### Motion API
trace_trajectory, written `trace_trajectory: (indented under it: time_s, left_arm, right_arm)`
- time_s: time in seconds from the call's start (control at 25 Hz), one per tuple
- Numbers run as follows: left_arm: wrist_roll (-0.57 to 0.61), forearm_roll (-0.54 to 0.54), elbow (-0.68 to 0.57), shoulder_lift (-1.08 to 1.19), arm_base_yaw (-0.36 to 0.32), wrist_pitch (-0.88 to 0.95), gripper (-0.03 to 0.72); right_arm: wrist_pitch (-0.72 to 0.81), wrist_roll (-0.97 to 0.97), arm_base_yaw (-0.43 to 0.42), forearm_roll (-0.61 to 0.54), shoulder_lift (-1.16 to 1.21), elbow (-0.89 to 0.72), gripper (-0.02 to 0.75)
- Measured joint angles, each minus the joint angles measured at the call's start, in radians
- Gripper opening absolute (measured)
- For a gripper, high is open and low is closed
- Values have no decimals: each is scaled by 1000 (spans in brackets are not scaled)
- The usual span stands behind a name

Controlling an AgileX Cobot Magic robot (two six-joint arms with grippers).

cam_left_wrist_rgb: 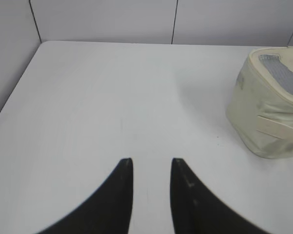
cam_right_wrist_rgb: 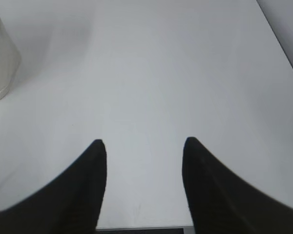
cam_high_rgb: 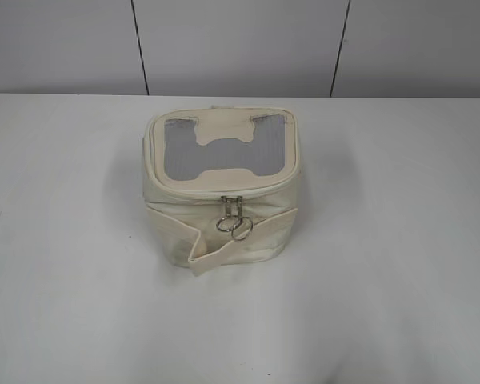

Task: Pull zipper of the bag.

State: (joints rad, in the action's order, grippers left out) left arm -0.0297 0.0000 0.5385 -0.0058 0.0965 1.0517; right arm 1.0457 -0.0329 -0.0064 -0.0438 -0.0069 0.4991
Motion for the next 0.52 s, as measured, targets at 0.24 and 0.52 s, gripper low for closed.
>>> trace_trajectory:
  time_s: [0.24, 0.52]
  left_arm:
    - [0, 0, 0, 0, 0, 0, 209]
    - [0, 0, 0, 0, 0, 0, 209]
  right_arm:
    - [0, 0, -1, 0, 0, 0, 401]
    - [0, 0, -1, -1, 0, 0, 401]
